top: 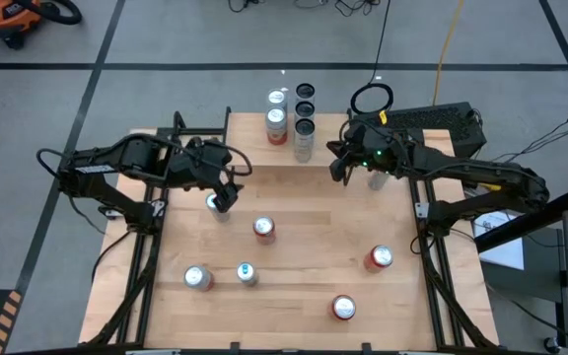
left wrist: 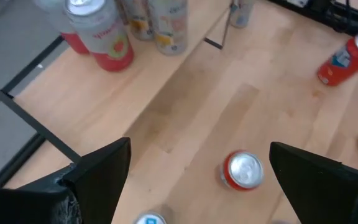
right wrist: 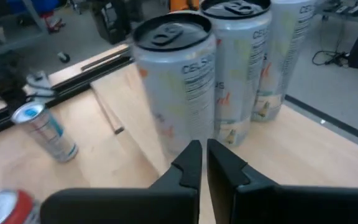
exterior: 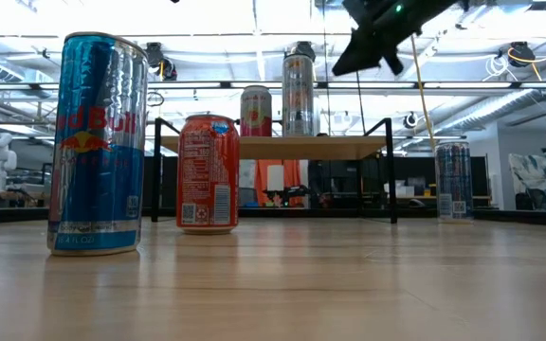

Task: Place canned beverage on shelf
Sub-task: Put the pink-white soda can aligned with the other pink-white can on the shelf

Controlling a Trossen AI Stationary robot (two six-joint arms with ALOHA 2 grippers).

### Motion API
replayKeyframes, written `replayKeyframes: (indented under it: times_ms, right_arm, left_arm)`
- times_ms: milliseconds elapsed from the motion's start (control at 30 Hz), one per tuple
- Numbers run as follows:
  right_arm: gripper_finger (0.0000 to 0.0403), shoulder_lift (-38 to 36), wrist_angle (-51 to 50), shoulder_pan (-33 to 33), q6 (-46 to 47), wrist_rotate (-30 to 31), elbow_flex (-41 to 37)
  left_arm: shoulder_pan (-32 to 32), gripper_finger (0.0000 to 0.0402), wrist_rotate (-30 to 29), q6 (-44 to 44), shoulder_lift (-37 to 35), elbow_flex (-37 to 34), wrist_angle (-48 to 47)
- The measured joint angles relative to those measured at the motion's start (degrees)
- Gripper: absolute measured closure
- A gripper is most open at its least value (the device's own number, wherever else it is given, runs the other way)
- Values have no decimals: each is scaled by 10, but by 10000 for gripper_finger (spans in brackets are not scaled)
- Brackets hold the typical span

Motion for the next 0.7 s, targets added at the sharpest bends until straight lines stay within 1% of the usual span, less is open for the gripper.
replayKeyframes:
  times_ms: [67,133,267,400,533,700]
  right_arm:
    - [399,-6,-25,10,6,-7,13]
    - [399,-12,-41,19,17,-31,21]
    - [399,-17,-52,39,59,-87,26]
    - [399,-17,-58,65,100,-118,26]
    - [399,-17,-57,98,121,-120,26]
    - [399,-17,-61,138,140,-120,26]
  left_arm:
    - [-14,16,3,-4,0,0,-2]
    - [-29,16,10,-11,0,0,-2]
    - [-67,16,22,-29,0,0,-6]
    - [-110,16,24,-51,-1,-19,-3]
    - [-154,16,37,-93,0,-59,-2]
    - [-206,17,76,-147,0,-102,30]
